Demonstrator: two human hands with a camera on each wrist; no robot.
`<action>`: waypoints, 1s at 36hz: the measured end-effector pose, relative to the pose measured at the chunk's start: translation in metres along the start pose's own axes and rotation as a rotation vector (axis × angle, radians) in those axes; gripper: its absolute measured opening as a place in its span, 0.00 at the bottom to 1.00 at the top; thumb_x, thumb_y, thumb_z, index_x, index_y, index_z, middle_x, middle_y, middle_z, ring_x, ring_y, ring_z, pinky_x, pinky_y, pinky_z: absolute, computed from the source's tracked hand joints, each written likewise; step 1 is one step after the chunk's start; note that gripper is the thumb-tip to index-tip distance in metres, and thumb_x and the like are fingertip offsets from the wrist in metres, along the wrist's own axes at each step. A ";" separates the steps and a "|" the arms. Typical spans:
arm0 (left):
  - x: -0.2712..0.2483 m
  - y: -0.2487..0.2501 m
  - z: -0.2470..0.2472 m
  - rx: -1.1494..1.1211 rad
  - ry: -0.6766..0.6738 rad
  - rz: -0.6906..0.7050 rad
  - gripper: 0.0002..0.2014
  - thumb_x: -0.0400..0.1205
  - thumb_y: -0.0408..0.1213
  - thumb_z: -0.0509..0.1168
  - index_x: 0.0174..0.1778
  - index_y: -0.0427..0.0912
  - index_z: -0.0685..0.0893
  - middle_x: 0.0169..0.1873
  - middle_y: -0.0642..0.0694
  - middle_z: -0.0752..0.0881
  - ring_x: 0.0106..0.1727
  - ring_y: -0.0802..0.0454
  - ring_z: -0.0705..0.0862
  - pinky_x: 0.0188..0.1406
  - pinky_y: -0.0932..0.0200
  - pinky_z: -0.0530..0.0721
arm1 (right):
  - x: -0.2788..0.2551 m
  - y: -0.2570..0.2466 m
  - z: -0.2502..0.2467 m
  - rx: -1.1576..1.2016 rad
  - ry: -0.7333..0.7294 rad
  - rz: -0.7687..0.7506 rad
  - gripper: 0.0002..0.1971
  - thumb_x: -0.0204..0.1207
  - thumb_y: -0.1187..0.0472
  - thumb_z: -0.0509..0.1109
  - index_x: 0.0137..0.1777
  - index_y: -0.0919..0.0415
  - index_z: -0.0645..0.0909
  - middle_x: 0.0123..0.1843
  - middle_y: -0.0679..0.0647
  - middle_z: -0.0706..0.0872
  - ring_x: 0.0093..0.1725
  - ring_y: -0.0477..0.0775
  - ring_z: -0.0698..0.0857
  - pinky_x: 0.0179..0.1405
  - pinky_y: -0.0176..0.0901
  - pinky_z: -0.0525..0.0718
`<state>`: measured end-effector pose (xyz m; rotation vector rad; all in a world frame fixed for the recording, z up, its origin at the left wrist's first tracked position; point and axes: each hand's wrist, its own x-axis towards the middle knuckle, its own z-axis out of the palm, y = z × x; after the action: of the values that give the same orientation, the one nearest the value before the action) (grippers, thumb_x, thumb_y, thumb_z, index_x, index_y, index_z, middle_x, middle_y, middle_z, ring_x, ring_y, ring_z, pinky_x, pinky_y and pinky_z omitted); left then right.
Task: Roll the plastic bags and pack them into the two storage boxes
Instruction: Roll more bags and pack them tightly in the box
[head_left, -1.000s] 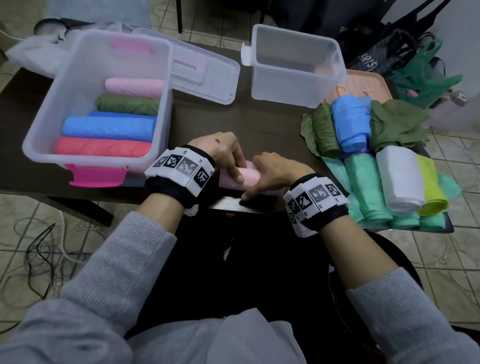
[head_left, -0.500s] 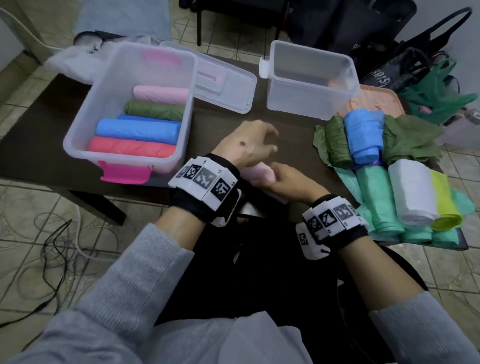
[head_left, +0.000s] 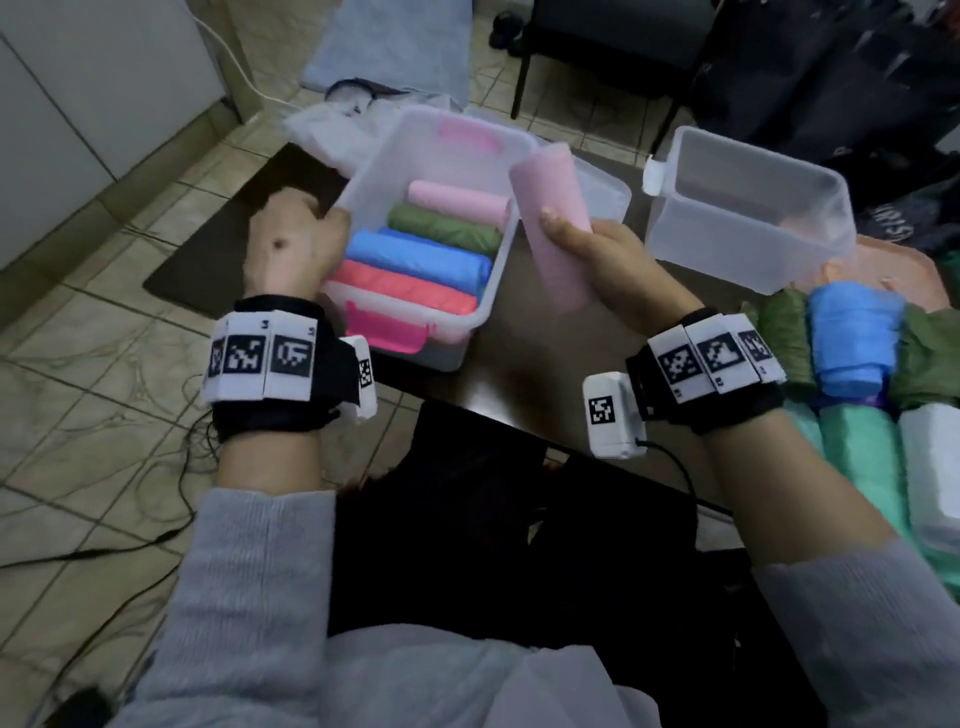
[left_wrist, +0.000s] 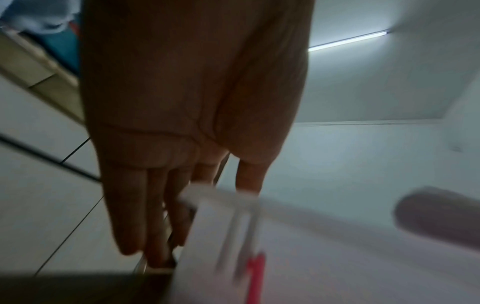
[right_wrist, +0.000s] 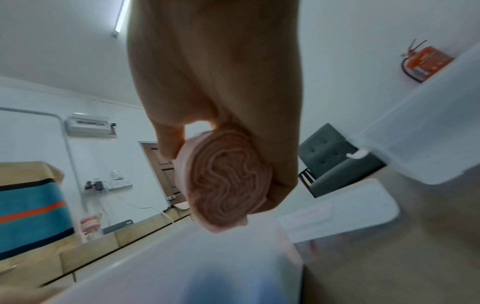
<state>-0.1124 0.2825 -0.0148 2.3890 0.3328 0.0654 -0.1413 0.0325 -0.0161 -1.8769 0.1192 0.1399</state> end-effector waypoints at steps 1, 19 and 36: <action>-0.002 -0.008 0.000 -0.036 -0.042 -0.048 0.15 0.83 0.45 0.58 0.55 0.40 0.84 0.57 0.35 0.84 0.62 0.37 0.80 0.57 0.53 0.75 | 0.006 -0.006 0.005 0.004 0.006 -0.025 0.13 0.81 0.49 0.65 0.45 0.60 0.81 0.37 0.50 0.82 0.34 0.45 0.81 0.33 0.38 0.78; -0.008 -0.018 0.025 -0.382 0.169 -0.081 0.16 0.85 0.46 0.59 0.54 0.41 0.88 0.50 0.39 0.88 0.56 0.42 0.83 0.49 0.60 0.76 | 0.063 -0.044 0.068 -0.600 0.085 -0.233 0.30 0.76 0.40 0.66 0.63 0.67 0.75 0.55 0.58 0.81 0.52 0.56 0.80 0.43 0.41 0.72; -0.035 -0.047 0.045 -0.569 0.395 0.069 0.15 0.85 0.46 0.61 0.55 0.41 0.88 0.39 0.55 0.84 0.42 0.58 0.80 0.37 0.71 0.70 | 0.063 -0.050 0.094 -1.089 -0.076 -0.252 0.34 0.74 0.42 0.69 0.70 0.66 0.65 0.69 0.65 0.76 0.67 0.65 0.76 0.64 0.55 0.75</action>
<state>-0.1507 0.2776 -0.0780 1.8085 0.3567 0.5900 -0.0753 0.1362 -0.0070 -2.9419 -0.3126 0.1068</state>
